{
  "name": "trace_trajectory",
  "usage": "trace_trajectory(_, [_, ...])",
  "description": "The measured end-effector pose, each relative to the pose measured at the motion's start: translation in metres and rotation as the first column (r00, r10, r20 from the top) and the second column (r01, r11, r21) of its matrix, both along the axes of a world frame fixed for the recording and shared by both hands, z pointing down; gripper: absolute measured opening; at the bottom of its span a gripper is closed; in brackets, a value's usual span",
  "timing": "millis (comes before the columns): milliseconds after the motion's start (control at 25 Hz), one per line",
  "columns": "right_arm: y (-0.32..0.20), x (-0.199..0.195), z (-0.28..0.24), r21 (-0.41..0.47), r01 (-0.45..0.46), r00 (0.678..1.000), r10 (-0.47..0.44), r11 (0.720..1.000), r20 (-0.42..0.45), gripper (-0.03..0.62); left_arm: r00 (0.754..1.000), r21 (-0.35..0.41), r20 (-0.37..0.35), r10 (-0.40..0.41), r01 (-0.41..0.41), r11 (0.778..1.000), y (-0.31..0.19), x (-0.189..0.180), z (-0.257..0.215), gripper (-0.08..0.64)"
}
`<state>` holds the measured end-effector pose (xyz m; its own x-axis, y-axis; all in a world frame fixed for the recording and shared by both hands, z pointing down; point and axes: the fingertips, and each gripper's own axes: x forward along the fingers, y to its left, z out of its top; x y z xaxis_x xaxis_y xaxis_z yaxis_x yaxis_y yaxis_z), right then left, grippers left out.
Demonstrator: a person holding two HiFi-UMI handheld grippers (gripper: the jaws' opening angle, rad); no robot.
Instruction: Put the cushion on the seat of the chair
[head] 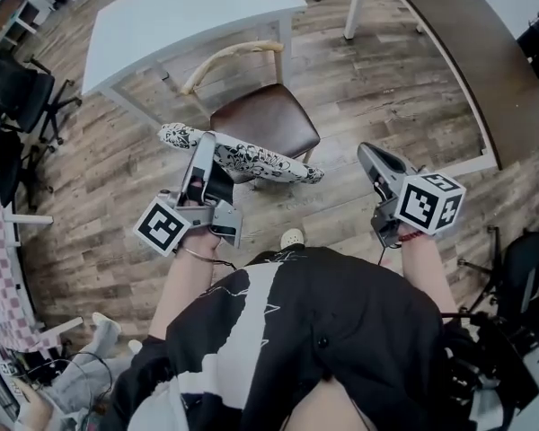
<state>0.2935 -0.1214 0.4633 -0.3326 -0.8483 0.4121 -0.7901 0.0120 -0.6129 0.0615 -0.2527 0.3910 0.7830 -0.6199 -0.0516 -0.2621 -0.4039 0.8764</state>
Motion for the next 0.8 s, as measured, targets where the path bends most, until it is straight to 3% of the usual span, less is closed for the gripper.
trace_trajectory(240, [-0.003, -0.011, -0.005, 0.008, 0.003, 1.0, -0.003, 1.0, -0.017, 0.015, 0.999, 0.003, -0.041, 0.017, -0.017, 1.0, -0.005, 0.006, -0.005, 0.011])
trace_trajectory(800, [-0.033, -0.021, -0.02, 0.054, 0.037, 0.999, -0.035, 0.998, -0.037, 0.015, 0.998, -0.027, -0.036, 0.043, -0.044, 0.999, -0.008, 0.013, 0.002, 0.011])
